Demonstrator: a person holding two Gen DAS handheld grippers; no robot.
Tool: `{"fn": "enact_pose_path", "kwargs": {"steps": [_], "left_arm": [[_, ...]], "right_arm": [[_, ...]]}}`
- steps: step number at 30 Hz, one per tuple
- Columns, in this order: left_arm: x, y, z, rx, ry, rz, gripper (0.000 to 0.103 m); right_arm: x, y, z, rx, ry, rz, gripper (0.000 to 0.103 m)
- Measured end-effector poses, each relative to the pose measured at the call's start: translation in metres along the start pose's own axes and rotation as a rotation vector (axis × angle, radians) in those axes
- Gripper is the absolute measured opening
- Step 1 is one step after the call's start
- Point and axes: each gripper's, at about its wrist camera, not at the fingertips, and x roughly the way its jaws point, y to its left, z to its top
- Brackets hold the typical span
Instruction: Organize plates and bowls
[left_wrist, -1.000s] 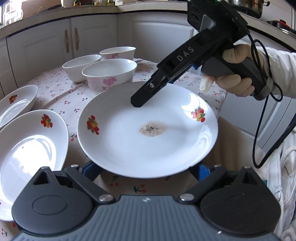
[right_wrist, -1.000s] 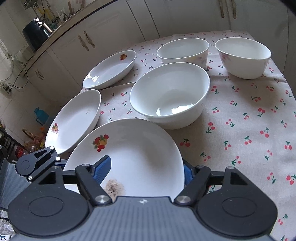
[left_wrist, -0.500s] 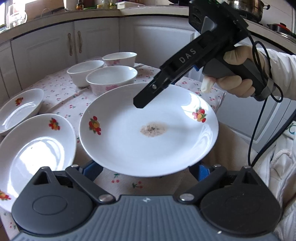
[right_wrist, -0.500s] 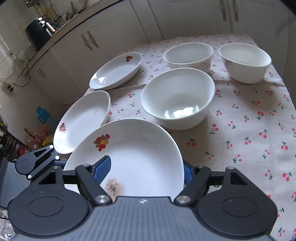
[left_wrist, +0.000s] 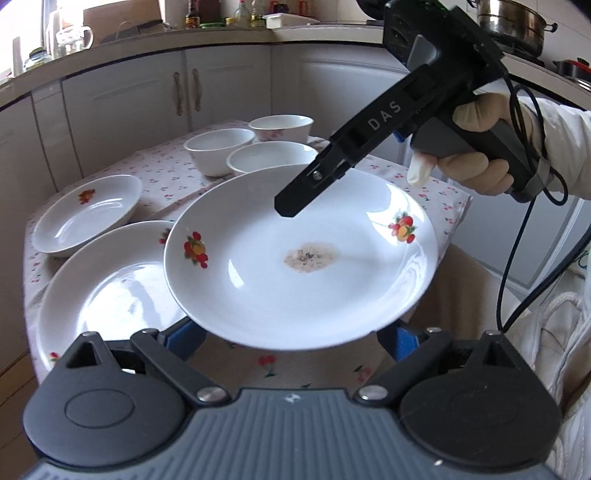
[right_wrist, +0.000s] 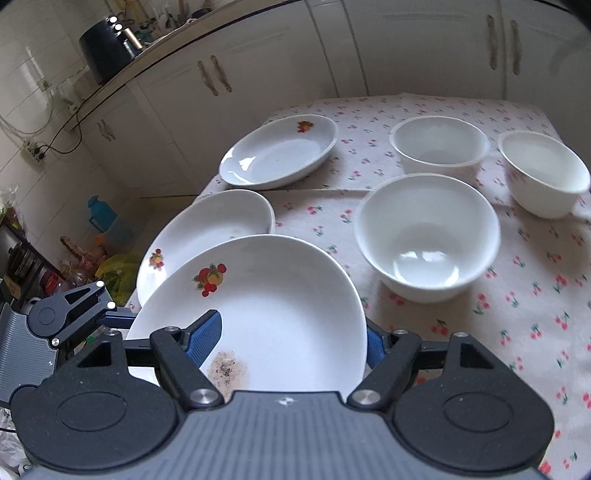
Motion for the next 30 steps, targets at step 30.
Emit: {"fn": "enact_pose_path", "kwargs": {"steps": [30], "left_arm": [[-0.014, 0.096, -0.022, -0.096, 0.035, 0.083, 0.098]], "right_arm": [[0.099, 0.054, 0.072, -0.110, 0.049, 0.061, 0.082]]}}
